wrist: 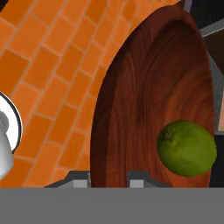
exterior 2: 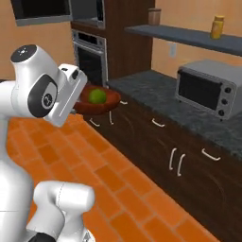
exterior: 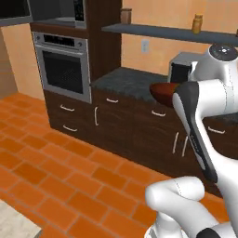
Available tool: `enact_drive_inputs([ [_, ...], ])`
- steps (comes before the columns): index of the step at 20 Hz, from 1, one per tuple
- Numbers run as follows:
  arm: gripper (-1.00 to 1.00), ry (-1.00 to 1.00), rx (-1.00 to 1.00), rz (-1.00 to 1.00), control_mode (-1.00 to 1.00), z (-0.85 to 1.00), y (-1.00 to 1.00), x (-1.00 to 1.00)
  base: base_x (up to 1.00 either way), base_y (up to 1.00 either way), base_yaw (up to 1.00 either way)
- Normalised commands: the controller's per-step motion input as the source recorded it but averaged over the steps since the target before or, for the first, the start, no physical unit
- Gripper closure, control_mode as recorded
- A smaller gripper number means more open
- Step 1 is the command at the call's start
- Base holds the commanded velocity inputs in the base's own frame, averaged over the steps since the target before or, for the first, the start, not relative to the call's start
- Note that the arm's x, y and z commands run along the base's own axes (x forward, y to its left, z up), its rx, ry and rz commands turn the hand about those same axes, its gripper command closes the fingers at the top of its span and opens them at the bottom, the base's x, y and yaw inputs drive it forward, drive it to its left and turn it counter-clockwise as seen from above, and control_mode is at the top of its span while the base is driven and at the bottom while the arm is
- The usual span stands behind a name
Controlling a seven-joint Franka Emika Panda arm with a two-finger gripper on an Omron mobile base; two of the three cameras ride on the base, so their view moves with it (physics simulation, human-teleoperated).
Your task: Pick the lime from the sink and place it in the bowl. Then pick the bowl and place it in the microwave. Then close the microwave door and press the start button.
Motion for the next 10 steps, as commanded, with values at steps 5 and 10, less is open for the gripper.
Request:
enact_drive_inputs([
  [5,1.00,0.00,0.00,0.00,1.00,0.00,0.00,0.00,1.00,0.00,0.63],
  [10,1.00,0.00,0.00,0.00,1.00,0.00,0.00,0.00,1.00,0.00,0.58],
])
